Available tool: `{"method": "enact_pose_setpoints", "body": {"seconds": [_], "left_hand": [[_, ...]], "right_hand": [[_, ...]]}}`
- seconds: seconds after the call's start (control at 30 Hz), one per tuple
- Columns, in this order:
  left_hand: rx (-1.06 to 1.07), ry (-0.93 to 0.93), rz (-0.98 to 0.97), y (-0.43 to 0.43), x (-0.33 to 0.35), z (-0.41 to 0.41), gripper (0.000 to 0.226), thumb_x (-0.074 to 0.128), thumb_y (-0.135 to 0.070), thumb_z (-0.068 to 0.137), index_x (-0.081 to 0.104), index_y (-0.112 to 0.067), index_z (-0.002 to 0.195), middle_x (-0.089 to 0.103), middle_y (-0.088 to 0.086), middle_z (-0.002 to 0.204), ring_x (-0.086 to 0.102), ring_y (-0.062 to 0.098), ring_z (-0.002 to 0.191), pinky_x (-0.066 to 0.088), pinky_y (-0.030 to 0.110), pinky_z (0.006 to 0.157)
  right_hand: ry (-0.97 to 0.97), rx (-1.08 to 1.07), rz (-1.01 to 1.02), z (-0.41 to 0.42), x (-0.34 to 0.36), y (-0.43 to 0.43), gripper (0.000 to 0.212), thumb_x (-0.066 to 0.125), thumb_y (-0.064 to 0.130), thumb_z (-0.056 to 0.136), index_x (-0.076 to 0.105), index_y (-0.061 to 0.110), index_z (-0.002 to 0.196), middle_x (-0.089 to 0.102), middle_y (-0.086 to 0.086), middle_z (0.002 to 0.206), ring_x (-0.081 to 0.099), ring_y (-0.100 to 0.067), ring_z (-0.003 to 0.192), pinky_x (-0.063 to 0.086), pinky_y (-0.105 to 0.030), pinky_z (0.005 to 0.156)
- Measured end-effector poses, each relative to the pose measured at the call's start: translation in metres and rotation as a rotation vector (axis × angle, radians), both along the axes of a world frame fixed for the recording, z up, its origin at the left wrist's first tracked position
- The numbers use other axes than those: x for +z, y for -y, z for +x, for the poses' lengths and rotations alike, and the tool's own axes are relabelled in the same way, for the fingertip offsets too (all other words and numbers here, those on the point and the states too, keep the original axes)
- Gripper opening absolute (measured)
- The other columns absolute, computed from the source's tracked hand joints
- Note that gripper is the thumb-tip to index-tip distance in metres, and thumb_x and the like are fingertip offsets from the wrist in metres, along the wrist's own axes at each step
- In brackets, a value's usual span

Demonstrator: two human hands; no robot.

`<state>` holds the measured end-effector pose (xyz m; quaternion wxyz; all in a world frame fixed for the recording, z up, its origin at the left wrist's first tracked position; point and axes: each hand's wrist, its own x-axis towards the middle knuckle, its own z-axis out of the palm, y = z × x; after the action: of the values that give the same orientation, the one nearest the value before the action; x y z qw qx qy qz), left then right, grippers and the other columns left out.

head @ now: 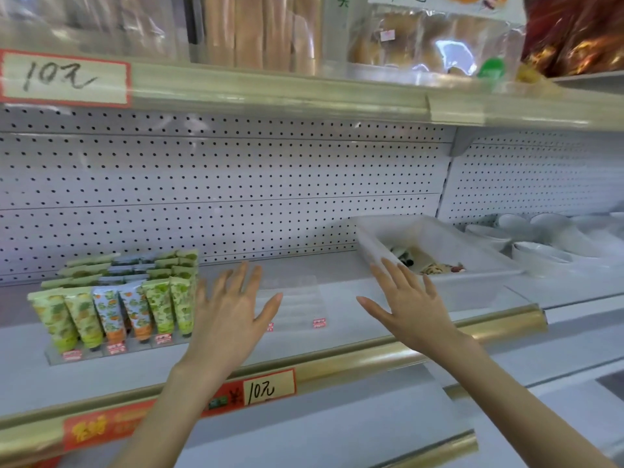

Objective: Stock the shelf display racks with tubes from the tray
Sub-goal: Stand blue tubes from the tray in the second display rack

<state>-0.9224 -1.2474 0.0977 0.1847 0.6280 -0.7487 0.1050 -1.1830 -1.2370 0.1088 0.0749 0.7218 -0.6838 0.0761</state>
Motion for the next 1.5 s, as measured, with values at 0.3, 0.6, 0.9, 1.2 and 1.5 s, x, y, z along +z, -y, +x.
{"method": "enact_pose_setpoints", "body": {"seconds": [0.3,0.6,0.9,1.2,1.5], "left_hand": [[-0.146,-0.049,0.011,0.054,0.01,-0.044,0.096,-0.01,-0.066,0.069,0.027,-0.022,0.145,0.026,-0.002,0.153,0.022,0.017,0.14,0.015,0.045,0.112],[-0.235,-0.032,0.018,0.101,0.011,-0.086,0.096,-0.011,-0.067,0.067,0.027,-0.024,0.144,0.031,-0.003,0.15,0.026,0.017,0.138,0.012,0.043,0.113],[-0.213,-0.067,0.055,0.122,0.023,-0.11,0.064,0.016,-0.061,0.093,0.024,-0.026,0.145,0.026,-0.007,0.151,0.02,0.015,0.139,0.008,0.039,0.116],[-0.133,-0.157,0.08,0.145,0.025,-0.175,0.06,0.022,-0.057,0.094,0.024,-0.027,0.146,0.026,-0.007,0.152,0.02,0.016,0.14,0.007,0.039,0.116],[-0.027,-0.179,0.095,0.15,0.019,-0.234,0.072,0.013,-0.062,0.083,0.028,-0.028,0.145,0.03,-0.006,0.151,0.027,0.018,0.138,0.014,0.037,0.115]], "right_hand": [[-0.01,-0.089,-0.043,-0.034,0.003,0.036,0.081,0.003,0.072,0.081,0.013,0.026,0.148,0.011,0.004,0.157,0.012,-0.018,0.144,0.014,-0.047,0.115],[0.047,-0.152,-0.055,-0.063,0.016,0.075,0.059,0.025,0.056,0.095,0.025,0.024,0.144,0.018,0.003,0.155,0.019,-0.019,0.142,0.018,-0.045,0.112],[0.184,-0.166,-0.015,-0.119,0.03,0.122,0.056,0.026,0.048,0.098,0.019,0.023,0.148,0.017,0.001,0.156,0.02,-0.022,0.141,0.022,-0.046,0.111],[0.164,-0.038,0.05,-0.19,0.031,0.173,0.055,0.027,0.046,0.099,0.02,0.02,0.147,0.018,-0.001,0.155,0.023,-0.026,0.14,0.024,-0.046,0.112],[0.149,0.1,0.163,-0.23,0.035,0.202,0.057,0.024,0.048,0.099,0.013,0.023,0.149,0.009,0.003,0.158,0.015,-0.022,0.143,0.019,-0.045,0.115]]}}
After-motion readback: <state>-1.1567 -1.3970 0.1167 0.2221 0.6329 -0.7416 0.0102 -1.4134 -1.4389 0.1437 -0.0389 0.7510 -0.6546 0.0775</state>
